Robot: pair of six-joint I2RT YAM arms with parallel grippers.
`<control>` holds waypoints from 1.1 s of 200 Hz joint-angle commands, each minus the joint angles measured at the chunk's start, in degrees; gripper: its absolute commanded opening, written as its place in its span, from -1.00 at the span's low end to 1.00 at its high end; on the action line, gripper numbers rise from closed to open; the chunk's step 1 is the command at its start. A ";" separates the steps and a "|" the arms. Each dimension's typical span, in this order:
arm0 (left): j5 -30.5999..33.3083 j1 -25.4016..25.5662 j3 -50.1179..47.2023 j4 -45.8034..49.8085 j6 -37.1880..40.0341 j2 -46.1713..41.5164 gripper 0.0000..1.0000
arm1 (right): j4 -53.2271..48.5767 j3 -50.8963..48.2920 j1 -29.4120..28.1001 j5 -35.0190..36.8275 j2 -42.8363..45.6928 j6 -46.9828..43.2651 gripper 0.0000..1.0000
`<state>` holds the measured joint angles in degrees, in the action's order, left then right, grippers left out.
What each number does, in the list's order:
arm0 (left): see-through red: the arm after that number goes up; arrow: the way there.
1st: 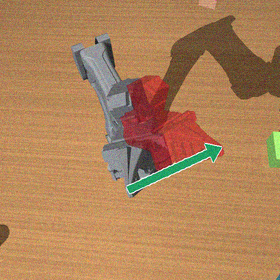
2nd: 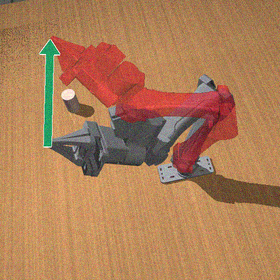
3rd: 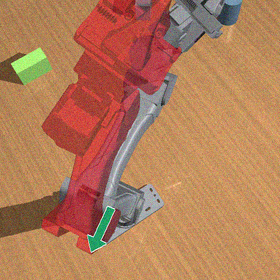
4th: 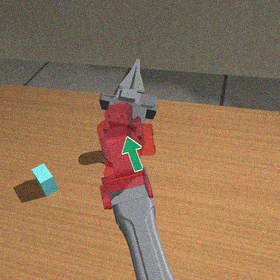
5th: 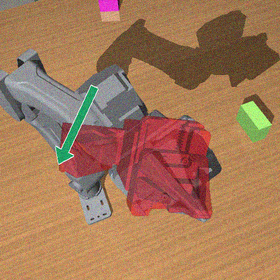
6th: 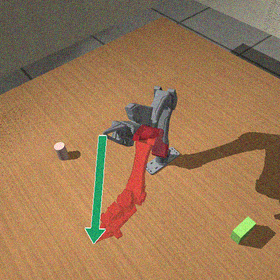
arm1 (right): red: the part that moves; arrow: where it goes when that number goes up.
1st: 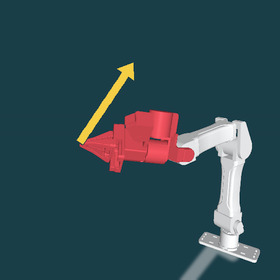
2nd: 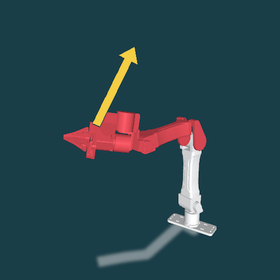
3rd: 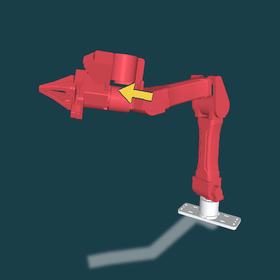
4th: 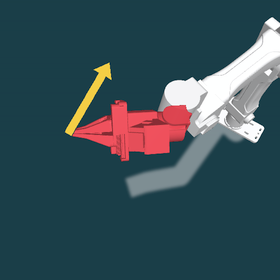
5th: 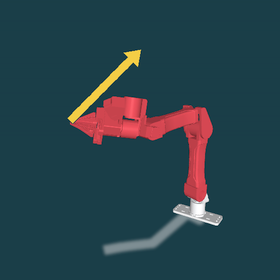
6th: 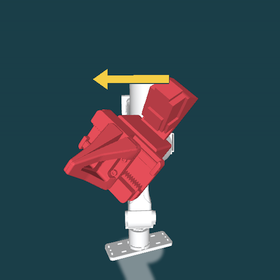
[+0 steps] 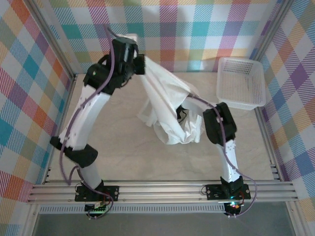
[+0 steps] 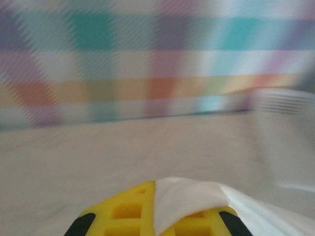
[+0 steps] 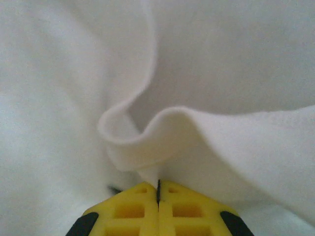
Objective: Fold the inside-out t-shirt
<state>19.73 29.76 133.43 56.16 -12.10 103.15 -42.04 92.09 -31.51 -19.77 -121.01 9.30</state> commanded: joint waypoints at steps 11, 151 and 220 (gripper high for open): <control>-10.32 -14.20 -12.93 1.16 -8.06 6.84 -1.00 | 13.70 -9.64 -0.27 -8.48 19.79 3.34 -1.00; -38.72 -19.58 -55.47 -23.83 -16.73 -16.65 0.56 | 27.20 -9.20 2.90 -3.85 33.39 13.73 -1.00; -53.57 -0.95 -54.39 -25.85 -15.48 -9.30 0.72 | 30.19 -9.95 2.86 -3.26 33.29 14.97 -1.00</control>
<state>-29.63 23.81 81.03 28.08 -28.69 88.49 -15.46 80.55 -28.67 -22.59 -88.03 23.24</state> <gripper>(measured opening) 0.850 0.050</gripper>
